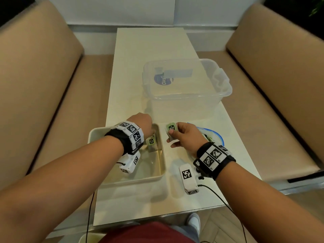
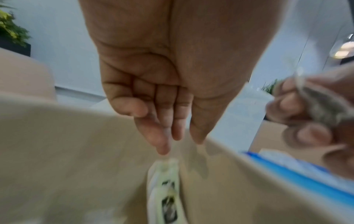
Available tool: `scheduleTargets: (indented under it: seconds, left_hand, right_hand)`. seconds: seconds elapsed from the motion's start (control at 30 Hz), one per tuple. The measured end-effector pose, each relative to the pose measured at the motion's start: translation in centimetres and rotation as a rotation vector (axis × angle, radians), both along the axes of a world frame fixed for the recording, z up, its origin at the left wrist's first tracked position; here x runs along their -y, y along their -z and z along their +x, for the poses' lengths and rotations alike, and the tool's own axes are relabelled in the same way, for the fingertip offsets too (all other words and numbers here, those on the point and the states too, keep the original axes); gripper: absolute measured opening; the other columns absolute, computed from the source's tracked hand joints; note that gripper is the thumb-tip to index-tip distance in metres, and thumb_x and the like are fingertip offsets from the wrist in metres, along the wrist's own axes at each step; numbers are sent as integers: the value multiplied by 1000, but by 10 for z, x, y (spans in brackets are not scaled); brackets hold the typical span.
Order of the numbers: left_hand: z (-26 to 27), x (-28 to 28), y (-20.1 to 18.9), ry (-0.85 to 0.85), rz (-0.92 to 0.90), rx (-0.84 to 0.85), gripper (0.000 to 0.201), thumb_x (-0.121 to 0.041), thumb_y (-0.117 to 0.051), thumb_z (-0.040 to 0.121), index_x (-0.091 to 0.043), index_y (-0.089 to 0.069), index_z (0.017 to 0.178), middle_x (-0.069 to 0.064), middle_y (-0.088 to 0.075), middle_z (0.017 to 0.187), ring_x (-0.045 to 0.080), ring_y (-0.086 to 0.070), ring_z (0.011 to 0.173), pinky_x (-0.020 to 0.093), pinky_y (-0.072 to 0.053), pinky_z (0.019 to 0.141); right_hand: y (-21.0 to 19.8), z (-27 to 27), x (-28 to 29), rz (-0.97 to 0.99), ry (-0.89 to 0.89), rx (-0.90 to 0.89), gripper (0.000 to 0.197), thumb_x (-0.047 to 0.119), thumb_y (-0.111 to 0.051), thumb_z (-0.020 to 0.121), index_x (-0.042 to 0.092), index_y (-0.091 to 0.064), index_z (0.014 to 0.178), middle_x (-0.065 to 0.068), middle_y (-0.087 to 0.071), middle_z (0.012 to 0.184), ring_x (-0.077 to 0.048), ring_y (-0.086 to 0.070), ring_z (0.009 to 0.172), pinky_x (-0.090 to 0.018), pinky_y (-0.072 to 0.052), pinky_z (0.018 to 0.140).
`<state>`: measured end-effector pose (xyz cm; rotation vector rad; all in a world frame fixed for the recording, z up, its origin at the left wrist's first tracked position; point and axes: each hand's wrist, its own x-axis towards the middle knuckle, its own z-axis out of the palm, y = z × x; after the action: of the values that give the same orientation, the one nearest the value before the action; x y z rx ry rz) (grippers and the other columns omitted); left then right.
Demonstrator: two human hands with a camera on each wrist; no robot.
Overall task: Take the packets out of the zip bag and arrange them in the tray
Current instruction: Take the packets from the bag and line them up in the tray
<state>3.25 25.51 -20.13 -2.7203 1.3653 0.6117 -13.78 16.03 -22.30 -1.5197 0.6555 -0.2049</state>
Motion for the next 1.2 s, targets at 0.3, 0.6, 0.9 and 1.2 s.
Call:
scheduleTargets:
  seconds: [0.3, 0.6, 0.9, 1.2]
  left_hand:
    - [-19, -11, -55, 95, -363, -161, 16, -40, -71, 83, -26, -73, 92, -11, -65, 79, 7, -60, 76, 20, -42, 65]
    - [-10, -18, -65, 34, -342, -173, 16, -32, -78, 79, -25, -72, 91, -14, -64, 76, 5, -61, 76, 17, -41, 66]
    - [7, -26, -43, -36, -82, -10, 6, -29, -72, 84, -24, -75, 87, -9, -69, 84, 13, -64, 78, 25, -45, 68]
    - [5, 4, 34, 95, 374, -1, 20, -40, -79, 73, -22, -72, 80, -2, -70, 80, 19, -67, 75, 31, -56, 74]
  right_hand:
    - [-8, 17, -4, -5, -38, 68, 13, 14, -72, 88, 8, -63, 96, -8, -71, 82, -22, -71, 76, -38, -59, 72]
    - [-9, 25, 1, -118, -78, 27, 13, 10, -82, 77, 8, -70, 80, -11, -72, 75, -20, -68, 70, -37, -60, 74]
    - [16, 26, 5, -364, -161, -231, 35, 26, -77, 84, 16, -59, 113, 0, -70, 94, -14, -67, 72, -37, -58, 74]
    - [21, 27, -7, -214, -299, -372, 39, 10, -66, 91, 6, -46, 124, -19, -74, 82, -36, -73, 75, -46, -61, 78]
